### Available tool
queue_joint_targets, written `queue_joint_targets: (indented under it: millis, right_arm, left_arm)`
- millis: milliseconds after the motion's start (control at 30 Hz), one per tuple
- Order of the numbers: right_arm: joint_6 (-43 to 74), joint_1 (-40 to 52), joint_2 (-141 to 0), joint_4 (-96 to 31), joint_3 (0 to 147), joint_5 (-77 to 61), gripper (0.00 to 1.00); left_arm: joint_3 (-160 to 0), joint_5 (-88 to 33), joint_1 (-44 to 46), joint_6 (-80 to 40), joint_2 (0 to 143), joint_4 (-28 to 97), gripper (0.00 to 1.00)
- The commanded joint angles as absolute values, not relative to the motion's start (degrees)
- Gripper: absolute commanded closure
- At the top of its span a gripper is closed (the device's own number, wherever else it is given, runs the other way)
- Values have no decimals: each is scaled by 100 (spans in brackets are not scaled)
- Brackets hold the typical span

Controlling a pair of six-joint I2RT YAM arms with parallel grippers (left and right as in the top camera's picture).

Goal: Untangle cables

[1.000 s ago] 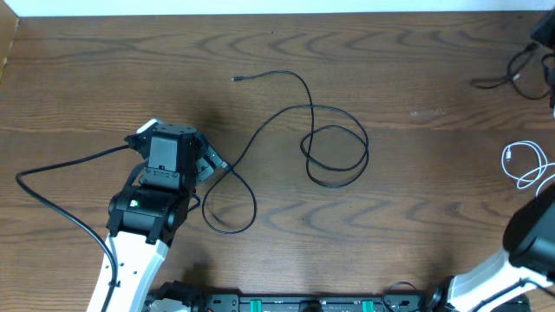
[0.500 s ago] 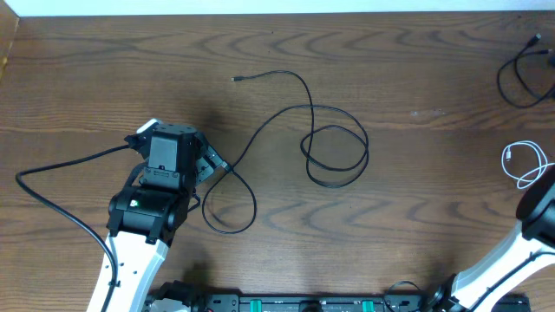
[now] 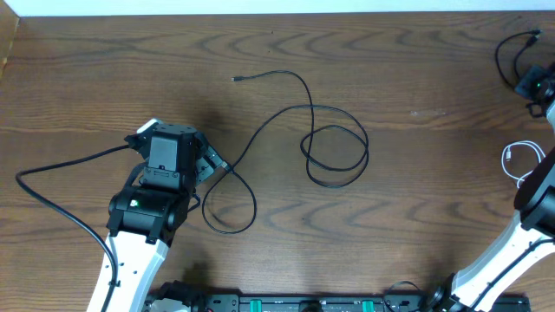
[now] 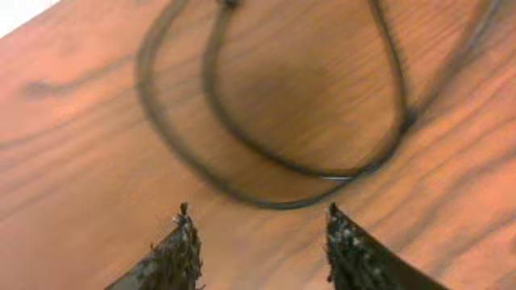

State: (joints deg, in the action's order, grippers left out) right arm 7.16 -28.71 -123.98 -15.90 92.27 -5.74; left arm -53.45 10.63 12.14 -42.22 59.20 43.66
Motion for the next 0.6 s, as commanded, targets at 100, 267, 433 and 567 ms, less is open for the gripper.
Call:
queue_joint_targets:
  millis: [100, 267, 433, 567]
  right_arm:
    - [722, -2561, -11795, -1883, 9306, -1570, 27]
    - [720, -2473, -11924, -1796, 9306, -733, 26]
    - [722, -2571, -12328, -1651, 9306, -661, 96]
    - [731, -2665, -12543, -1227, 9306, -596, 99]
  left_arm:
    - [-5422, 1100, 1190, -4252, 5946, 4392, 6]
    - [-5422, 1100, 1190, -4254, 5946, 4392, 6]
    - [-5422, 1100, 1190, -4252, 5946, 4392, 6]
    - [-5422, 1100, 1190, -4254, 5946, 4392, 6]
